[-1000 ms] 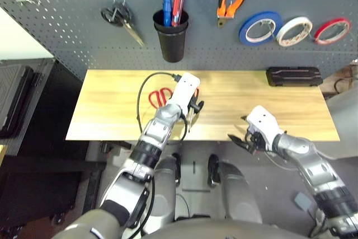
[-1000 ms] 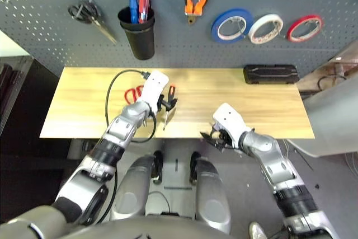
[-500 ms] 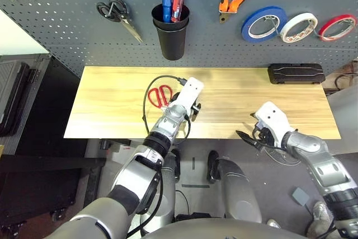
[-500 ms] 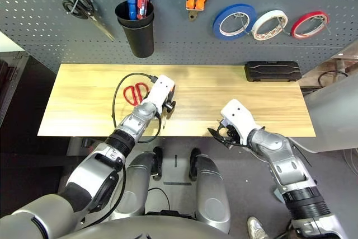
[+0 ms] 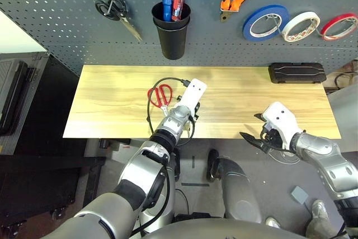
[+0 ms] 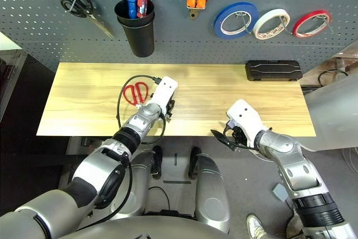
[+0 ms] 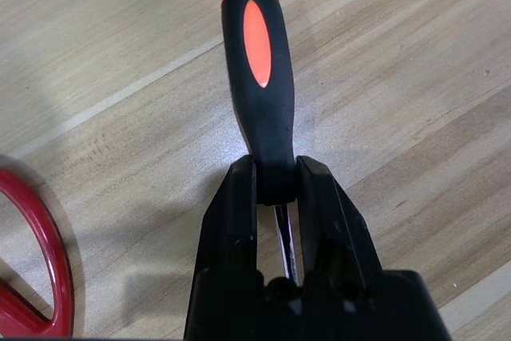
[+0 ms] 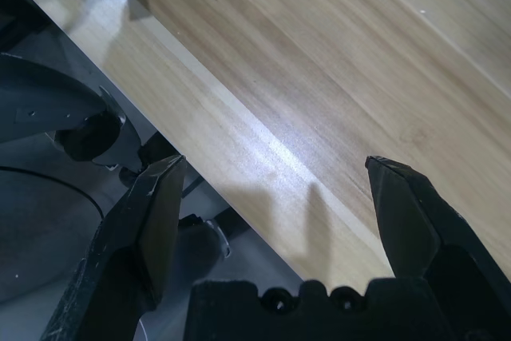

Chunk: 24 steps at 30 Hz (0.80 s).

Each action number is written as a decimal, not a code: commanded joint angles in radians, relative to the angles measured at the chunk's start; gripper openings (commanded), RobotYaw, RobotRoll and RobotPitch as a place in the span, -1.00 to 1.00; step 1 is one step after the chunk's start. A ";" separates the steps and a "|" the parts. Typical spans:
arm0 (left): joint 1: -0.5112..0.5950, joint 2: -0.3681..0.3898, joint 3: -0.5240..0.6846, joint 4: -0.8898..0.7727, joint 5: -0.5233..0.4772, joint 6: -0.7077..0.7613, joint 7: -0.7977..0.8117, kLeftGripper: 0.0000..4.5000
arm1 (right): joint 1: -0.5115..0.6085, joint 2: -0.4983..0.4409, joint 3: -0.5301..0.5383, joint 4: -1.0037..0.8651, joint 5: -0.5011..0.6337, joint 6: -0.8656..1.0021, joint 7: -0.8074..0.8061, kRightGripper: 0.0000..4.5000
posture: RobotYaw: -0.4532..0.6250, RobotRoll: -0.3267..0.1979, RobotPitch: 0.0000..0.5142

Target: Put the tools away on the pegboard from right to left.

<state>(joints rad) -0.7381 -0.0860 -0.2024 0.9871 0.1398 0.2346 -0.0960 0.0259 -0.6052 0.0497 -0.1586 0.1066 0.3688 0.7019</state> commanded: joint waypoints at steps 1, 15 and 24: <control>0.024 0.002 0.008 -0.010 0.005 -0.021 0.006 -0.75 | 0.002 -0.003 -0.011 0.017 0.015 -0.026 0.014 1.00 | -0.08 0.25 0.25; 0.223 0.052 0.104 -0.596 -0.094 0.169 -0.043 -0.75 | -0.131 0.067 -0.068 0.260 0.124 -0.339 0.117 1.00 | 0.17 0.25 0.02; 0.395 0.081 0.131 -1.056 -0.160 0.278 -0.064 -0.75 | -0.256 0.142 -0.114 0.424 0.236 -0.539 0.254 1.00 | 0.29 0.25 -0.15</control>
<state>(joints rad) -0.3675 -0.0102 -0.0714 -0.0077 -0.0053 0.4878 -0.1494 -0.2323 -0.4688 -0.0504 0.2471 0.3177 -0.1361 0.9302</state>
